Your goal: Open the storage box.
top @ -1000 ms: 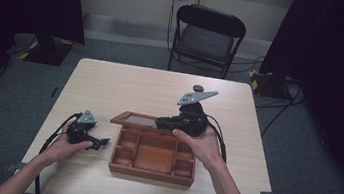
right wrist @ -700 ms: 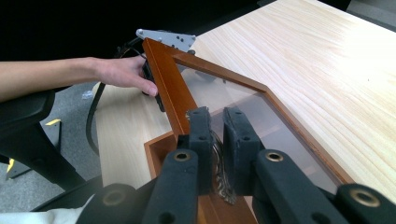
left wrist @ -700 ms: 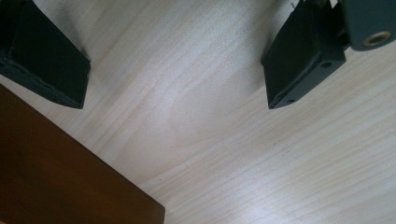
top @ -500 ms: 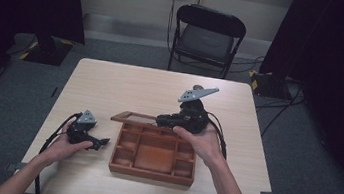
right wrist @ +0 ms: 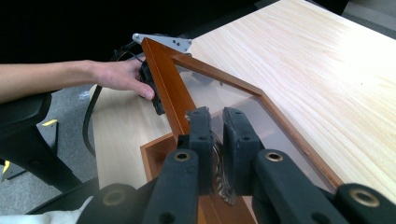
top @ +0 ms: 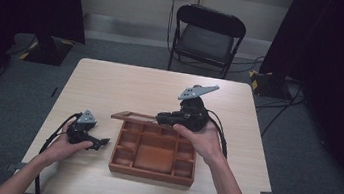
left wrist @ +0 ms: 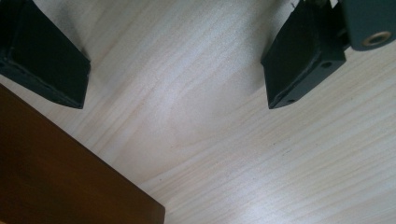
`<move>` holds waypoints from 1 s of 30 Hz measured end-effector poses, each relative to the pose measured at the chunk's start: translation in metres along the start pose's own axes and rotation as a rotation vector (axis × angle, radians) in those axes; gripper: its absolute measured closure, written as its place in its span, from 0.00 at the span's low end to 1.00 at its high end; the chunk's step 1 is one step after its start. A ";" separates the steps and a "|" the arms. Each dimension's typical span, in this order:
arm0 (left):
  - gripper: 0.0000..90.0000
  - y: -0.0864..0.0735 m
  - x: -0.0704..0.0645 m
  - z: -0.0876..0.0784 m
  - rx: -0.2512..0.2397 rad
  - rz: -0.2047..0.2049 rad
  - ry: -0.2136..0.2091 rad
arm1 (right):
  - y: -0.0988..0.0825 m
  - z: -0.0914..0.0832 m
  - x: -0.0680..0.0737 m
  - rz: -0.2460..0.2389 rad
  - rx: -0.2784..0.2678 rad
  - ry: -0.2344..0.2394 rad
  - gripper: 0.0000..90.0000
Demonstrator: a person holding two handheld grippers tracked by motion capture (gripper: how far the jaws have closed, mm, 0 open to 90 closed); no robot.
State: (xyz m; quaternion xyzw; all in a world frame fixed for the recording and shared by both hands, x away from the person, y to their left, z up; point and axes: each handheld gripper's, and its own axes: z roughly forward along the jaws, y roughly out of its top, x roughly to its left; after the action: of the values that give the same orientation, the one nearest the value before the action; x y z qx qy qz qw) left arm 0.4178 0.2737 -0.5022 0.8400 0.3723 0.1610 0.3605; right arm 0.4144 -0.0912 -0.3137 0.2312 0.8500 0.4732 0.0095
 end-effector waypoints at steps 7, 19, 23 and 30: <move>0.07 0.000 0.000 0.000 0.000 0.000 0.000 | 0.001 0.000 -0.001 0.001 -0.006 -0.001 0.92; 0.07 0.000 0.000 0.000 0.000 0.000 -0.002 | 0.008 -0.002 -0.004 -0.014 -0.024 -0.025 0.94; 0.07 0.000 0.000 0.000 0.000 0.000 -0.001 | 0.008 -0.002 -0.005 -0.008 -0.027 -0.022 0.94; 0.07 0.000 0.000 0.000 0.000 0.000 -0.001 | 0.010 -0.003 -0.008 -0.001 -0.034 -0.022 0.94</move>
State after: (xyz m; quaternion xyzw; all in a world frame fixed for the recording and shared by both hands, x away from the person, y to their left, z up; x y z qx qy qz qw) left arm 0.4179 0.2737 -0.5023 0.8400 0.3721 0.1605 0.3609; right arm 0.4245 -0.0922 -0.3058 0.2358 0.8417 0.4853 0.0228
